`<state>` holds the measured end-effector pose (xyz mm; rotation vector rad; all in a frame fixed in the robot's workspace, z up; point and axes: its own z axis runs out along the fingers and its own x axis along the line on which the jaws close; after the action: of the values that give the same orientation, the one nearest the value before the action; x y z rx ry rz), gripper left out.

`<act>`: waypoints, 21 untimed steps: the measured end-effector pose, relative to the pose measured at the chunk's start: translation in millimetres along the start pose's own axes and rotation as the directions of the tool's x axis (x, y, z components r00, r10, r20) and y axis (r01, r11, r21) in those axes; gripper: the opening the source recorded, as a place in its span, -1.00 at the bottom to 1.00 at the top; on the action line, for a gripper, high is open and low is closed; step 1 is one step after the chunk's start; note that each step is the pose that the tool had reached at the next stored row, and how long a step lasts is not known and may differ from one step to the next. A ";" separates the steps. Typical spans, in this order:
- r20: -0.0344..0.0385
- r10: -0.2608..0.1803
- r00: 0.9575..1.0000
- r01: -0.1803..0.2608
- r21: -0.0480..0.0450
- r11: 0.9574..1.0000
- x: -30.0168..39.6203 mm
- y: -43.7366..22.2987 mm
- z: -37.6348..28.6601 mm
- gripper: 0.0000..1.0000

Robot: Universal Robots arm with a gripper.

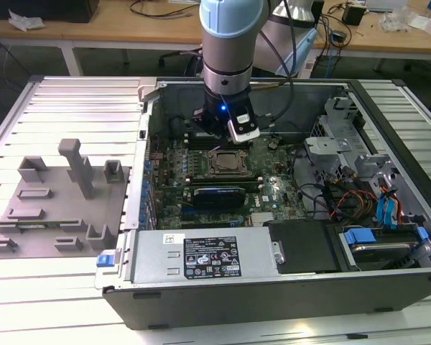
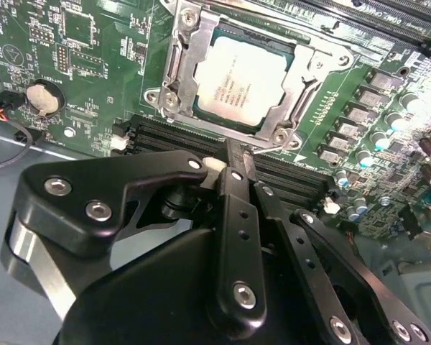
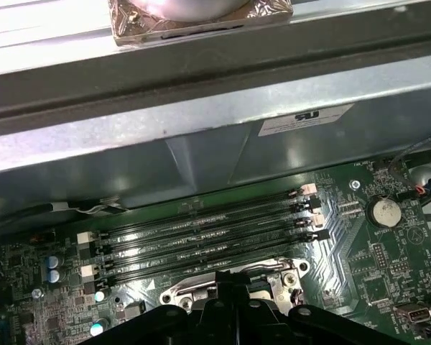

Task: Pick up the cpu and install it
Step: 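Install the first cpu locking lever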

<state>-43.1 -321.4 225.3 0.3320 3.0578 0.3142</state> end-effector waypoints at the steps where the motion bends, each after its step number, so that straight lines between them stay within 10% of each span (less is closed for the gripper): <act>1: 0.000 0.000 1.000 0.000 0.000 1.000 0.0 0.2 0.2 -0.79; 9: -0.016 -0.079 0.997 0.079 -0.003 0.997 -2.3 3.1 3.6 -0.79; 21: -0.017 -0.083 0.996 0.082 -0.003 0.997 -7.6 3.2 9.4 -0.79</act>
<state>-34.4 -318.2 217.1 0.2033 3.0768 0.3182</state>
